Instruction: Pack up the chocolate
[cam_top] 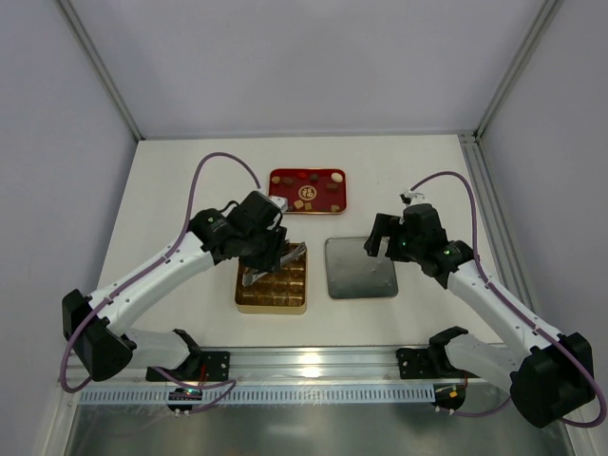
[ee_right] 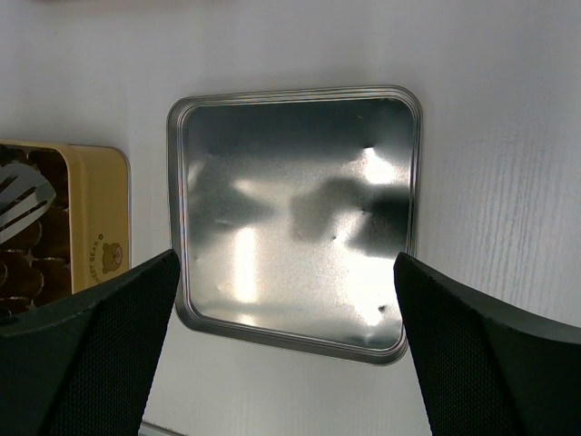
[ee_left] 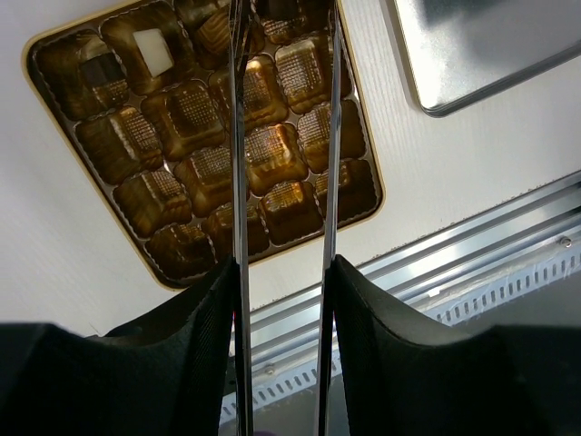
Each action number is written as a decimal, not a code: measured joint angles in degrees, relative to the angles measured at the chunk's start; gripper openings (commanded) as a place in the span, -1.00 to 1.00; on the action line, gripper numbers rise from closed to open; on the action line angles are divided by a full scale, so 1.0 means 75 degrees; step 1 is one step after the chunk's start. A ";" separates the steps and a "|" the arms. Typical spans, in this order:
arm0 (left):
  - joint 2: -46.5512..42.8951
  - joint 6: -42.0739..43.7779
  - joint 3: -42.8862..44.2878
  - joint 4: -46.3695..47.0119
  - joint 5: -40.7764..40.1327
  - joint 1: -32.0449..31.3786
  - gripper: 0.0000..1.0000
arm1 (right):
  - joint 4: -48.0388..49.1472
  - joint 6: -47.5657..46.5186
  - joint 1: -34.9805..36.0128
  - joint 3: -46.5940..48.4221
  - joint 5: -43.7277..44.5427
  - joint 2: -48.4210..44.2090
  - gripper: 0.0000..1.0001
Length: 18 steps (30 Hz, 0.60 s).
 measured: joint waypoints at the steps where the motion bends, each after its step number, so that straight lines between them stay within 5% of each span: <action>1: 0.0000 0.0003 0.0015 -0.0032 -0.0041 0.0000 -0.10 | 0.0000 0.0000 0.0000 0.0000 0.0000 0.0000 0.99; 10: 0.0393 0.0102 0.1766 -0.0262 -0.0580 0.0015 0.01 | -0.0009 -0.0006 0.0000 0.0000 -0.0111 0.0000 1.00; 18: 0.3022 0.0632 0.4147 0.0306 -0.0720 0.0417 0.13 | -0.0146 -0.0015 0.0000 0.0015 -0.0224 -0.0163 1.00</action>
